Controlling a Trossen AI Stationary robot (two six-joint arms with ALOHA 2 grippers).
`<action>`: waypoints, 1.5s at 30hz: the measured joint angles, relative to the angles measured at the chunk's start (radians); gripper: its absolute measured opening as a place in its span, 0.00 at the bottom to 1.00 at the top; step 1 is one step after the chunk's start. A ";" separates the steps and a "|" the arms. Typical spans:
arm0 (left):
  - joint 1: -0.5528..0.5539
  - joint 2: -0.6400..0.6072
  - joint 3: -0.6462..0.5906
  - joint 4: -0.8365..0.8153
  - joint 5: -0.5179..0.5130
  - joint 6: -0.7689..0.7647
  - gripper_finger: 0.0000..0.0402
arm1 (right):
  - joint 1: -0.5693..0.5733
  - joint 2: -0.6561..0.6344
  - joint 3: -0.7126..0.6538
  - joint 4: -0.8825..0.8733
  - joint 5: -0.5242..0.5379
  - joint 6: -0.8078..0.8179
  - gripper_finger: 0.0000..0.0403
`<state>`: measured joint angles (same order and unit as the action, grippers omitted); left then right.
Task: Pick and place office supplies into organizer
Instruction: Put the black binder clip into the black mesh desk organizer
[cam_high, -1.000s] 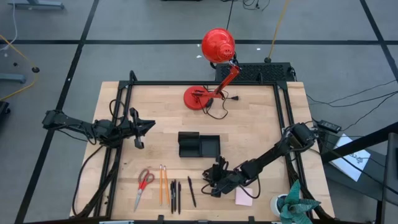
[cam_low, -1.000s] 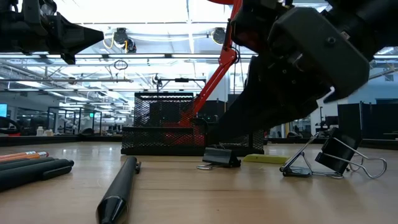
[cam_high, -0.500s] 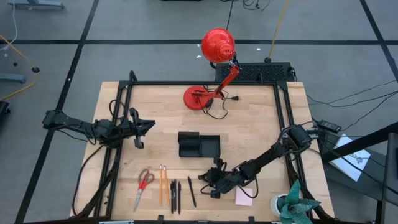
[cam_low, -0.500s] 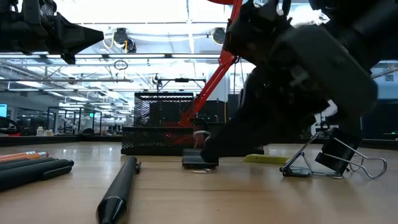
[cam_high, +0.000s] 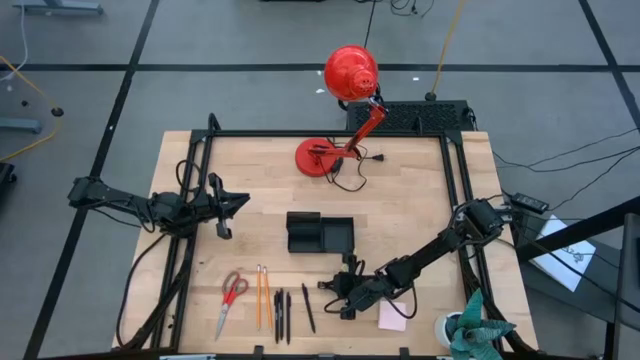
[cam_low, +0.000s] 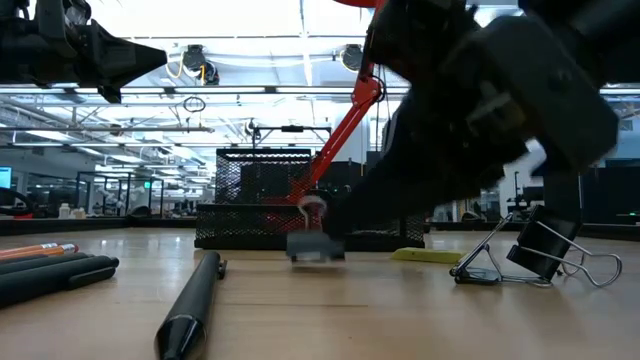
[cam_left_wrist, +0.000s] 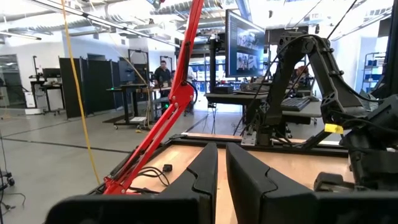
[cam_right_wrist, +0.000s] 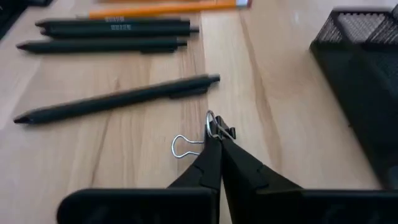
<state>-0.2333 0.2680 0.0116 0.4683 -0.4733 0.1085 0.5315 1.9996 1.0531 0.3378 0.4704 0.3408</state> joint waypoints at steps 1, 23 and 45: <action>0.000 0.000 0.000 0.000 0.000 0.000 0.10 | 0.000 -0.013 0.000 0.002 0.005 -0.012 0.00; 0.000 0.000 0.000 -0.005 -0.001 -0.006 0.10 | -0.006 -0.094 0.001 0.016 -0.108 -0.097 0.24; 0.000 0.000 0.000 -0.024 -0.026 0.000 0.10 | -0.030 -0.022 0.002 0.012 -0.101 -0.129 0.36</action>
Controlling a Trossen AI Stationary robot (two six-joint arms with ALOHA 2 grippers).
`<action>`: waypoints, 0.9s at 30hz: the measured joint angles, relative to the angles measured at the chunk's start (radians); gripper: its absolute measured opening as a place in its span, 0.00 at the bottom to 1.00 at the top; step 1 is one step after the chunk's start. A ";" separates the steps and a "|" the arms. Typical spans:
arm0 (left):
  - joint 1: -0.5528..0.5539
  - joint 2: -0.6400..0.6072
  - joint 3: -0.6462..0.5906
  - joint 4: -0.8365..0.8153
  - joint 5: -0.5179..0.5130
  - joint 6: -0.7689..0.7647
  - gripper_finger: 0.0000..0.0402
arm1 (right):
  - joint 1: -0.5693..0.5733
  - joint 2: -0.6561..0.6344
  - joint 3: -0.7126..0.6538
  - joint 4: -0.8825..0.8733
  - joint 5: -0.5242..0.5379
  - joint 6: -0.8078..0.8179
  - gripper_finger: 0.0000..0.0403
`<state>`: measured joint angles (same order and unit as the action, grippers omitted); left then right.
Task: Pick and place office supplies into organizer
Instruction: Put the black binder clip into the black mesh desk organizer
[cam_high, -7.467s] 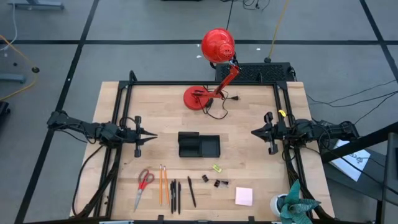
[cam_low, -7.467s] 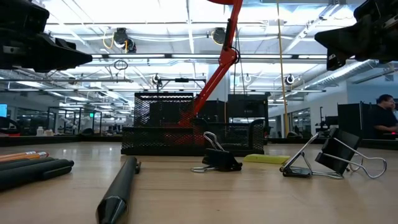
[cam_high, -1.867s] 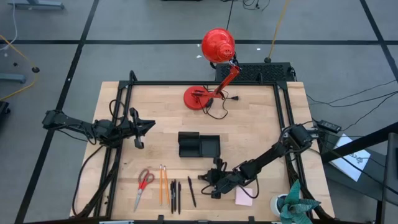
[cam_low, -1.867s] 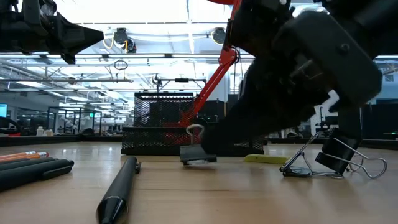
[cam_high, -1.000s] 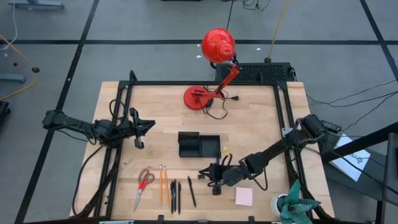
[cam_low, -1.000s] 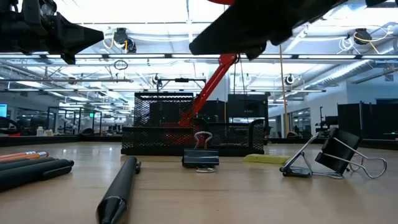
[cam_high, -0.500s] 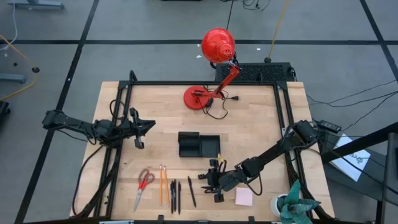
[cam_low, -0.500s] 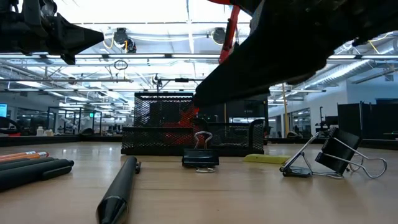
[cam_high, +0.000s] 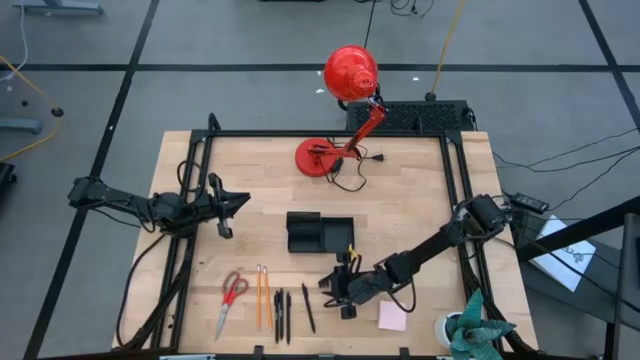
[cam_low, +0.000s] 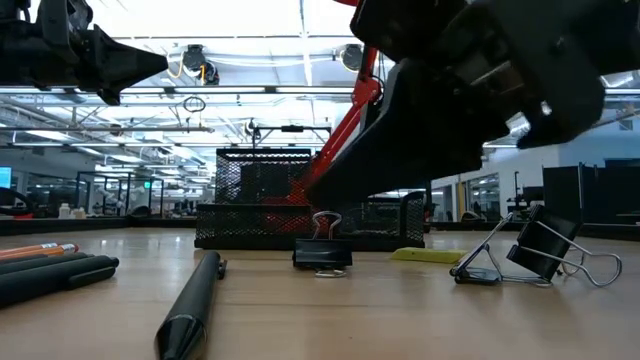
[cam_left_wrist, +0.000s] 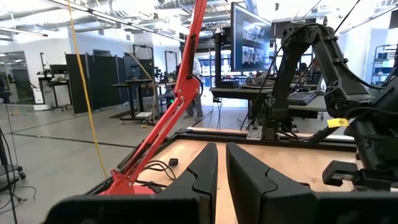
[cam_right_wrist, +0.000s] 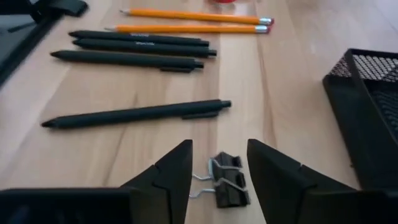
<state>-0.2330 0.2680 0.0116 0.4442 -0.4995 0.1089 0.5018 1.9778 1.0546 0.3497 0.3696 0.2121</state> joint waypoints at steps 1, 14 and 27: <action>0.000 0.000 0.000 0.000 0.000 0.000 0.10 | -0.002 0.000 0.000 -0.008 0.000 -0.002 0.35; 0.000 0.000 0.000 0.000 0.000 -0.001 0.10 | -0.016 0.017 0.000 -0.015 -0.002 -0.018 0.33; 0.000 0.000 0.000 0.001 0.000 -0.002 0.10 | -0.019 0.018 0.000 -0.019 -0.013 -0.019 0.26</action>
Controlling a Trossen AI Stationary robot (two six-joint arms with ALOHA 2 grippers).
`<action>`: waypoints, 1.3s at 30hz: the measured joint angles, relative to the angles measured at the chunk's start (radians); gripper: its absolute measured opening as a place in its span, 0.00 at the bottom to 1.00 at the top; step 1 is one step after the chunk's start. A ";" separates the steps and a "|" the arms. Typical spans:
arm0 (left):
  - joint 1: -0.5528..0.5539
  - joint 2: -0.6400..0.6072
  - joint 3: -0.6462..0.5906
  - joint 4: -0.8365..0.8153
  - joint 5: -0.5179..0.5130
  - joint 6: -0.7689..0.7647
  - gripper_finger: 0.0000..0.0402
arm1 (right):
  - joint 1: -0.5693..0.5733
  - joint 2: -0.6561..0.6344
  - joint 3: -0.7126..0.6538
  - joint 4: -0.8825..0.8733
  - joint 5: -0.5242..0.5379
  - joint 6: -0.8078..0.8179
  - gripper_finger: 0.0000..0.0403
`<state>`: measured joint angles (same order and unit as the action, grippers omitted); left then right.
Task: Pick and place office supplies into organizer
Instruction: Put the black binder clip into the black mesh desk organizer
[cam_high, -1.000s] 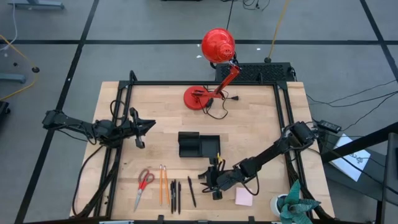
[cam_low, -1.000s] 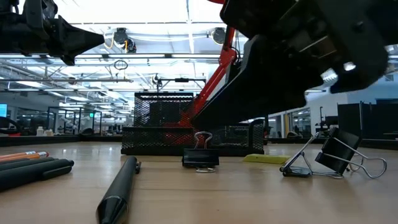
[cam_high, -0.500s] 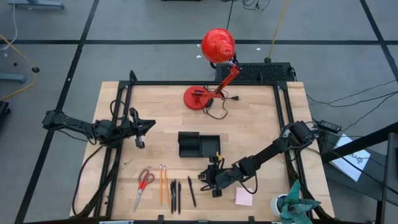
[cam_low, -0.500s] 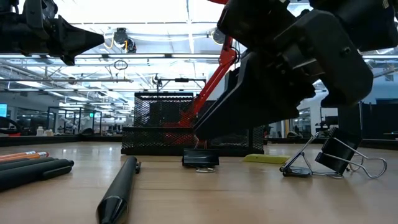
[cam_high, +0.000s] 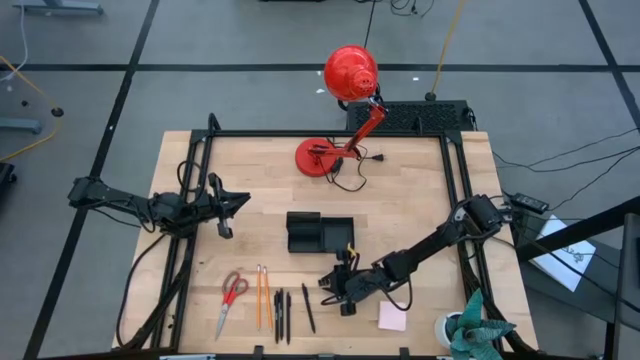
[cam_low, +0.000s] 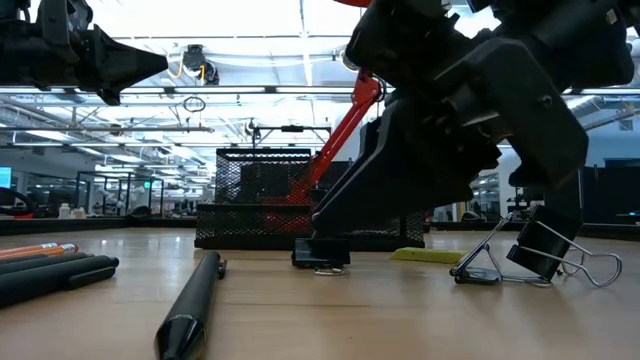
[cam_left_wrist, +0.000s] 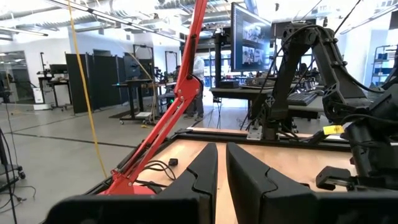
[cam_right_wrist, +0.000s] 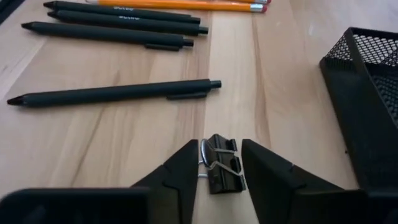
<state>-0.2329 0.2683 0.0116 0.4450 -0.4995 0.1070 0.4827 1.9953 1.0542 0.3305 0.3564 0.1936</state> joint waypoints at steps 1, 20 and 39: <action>0.000 0.000 0.000 0.000 0.000 0.000 0.10 | -0.002 0.000 0.000 0.000 -0.017 0.000 0.23; 0.000 0.000 0.000 -0.001 0.000 0.001 0.10 | -0.019 -0.039 0.027 0.064 -0.020 -0.138 0.01; 0.000 0.000 0.000 -0.008 0.000 0.002 0.10 | -0.200 -0.081 0.069 0.030 0.054 -0.314 0.00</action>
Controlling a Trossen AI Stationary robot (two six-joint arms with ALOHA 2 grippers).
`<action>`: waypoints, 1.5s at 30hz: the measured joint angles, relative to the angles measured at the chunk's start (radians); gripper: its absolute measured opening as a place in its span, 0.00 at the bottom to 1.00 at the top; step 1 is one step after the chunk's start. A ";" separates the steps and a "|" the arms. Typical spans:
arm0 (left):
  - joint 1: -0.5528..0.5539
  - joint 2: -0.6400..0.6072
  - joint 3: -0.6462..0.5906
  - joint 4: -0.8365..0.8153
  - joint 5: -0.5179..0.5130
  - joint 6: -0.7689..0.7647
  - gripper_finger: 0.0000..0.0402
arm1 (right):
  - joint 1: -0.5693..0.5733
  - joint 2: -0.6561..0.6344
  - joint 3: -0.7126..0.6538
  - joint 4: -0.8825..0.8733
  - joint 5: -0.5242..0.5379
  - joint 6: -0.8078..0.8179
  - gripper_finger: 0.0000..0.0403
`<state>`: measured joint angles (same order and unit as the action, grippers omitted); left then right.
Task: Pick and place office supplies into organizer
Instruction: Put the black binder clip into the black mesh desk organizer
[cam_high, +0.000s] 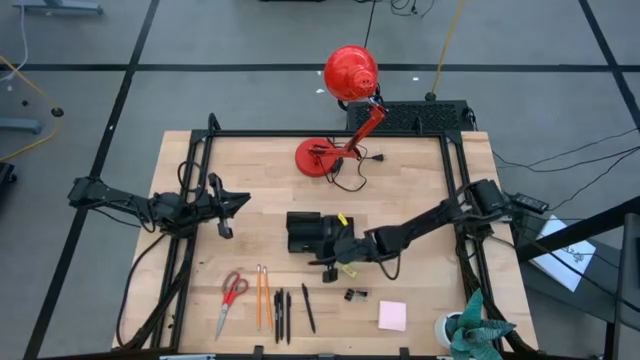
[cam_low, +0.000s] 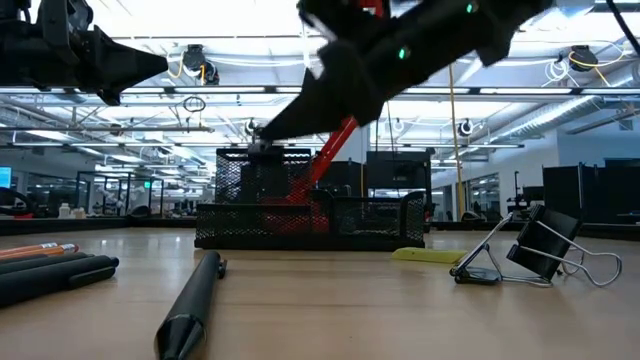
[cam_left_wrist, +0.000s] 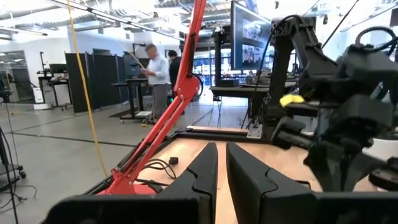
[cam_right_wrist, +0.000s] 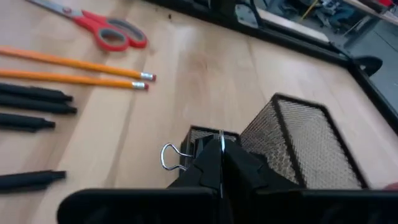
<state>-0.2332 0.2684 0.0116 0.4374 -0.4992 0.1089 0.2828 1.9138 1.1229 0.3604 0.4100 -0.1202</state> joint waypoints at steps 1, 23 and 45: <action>0.000 0.000 0.000 0.000 0.000 0.000 0.10 | -0.003 0.010 0.000 0.012 -0.012 -0.001 0.00; 0.000 0.000 0.000 0.001 0.000 0.026 0.10 | -0.080 0.069 0.000 -0.007 -0.048 0.089 0.00; 0.000 0.000 0.000 0.001 0.000 0.025 0.10 | -0.086 0.069 0.000 -0.053 -0.076 0.127 0.06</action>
<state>-0.2333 0.2684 0.0116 0.4382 -0.4995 0.1337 0.1970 1.9831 1.1225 0.3073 0.3344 0.0071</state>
